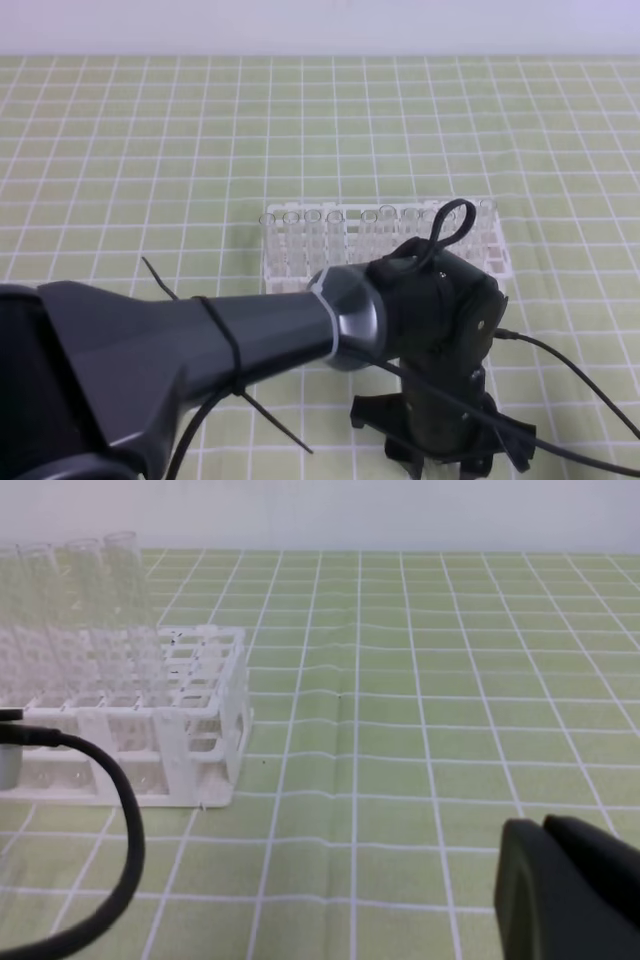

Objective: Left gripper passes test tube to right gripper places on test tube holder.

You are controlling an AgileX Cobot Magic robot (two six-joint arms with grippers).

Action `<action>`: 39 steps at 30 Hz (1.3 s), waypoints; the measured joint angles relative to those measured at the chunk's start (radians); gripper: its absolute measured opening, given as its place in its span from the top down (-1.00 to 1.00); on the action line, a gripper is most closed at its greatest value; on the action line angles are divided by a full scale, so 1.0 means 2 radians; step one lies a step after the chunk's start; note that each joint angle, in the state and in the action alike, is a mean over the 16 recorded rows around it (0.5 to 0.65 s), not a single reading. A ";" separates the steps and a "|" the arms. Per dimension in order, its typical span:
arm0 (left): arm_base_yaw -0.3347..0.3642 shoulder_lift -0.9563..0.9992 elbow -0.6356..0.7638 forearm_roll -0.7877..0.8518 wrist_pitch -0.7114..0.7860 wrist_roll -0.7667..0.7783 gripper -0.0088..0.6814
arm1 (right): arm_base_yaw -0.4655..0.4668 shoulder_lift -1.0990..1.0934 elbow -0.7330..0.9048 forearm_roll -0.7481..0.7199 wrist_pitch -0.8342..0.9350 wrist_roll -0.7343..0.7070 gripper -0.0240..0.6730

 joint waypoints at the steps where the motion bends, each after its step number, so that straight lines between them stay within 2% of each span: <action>1: 0.000 0.000 0.000 0.002 0.003 0.000 0.30 | 0.000 0.000 0.000 0.000 0.000 0.000 0.98; 7: -0.002 -0.010 0.000 0.020 0.005 -0.001 0.64 | 0.000 0.000 0.000 0.000 0.000 0.000 0.98; 13: -0.015 -0.038 0.001 0.077 -0.004 -0.001 0.94 | 0.000 0.000 0.000 0.000 0.000 -0.001 0.98; 21: -0.050 -0.103 0.046 0.196 -0.056 -0.001 0.93 | 0.000 0.000 0.000 0.000 0.000 -0.001 0.98; 28: -0.073 -0.197 0.181 0.304 -0.188 -0.001 0.91 | 0.000 0.000 0.000 0.000 0.000 -0.001 0.98; 35: -0.076 -0.329 0.365 0.412 -0.372 -0.001 0.90 | 0.000 0.000 0.000 0.000 0.000 -0.001 0.98; 39: -0.075 -0.396 0.442 0.463 -0.436 -0.006 0.90 | 0.000 0.000 0.000 0.000 0.000 -0.001 0.98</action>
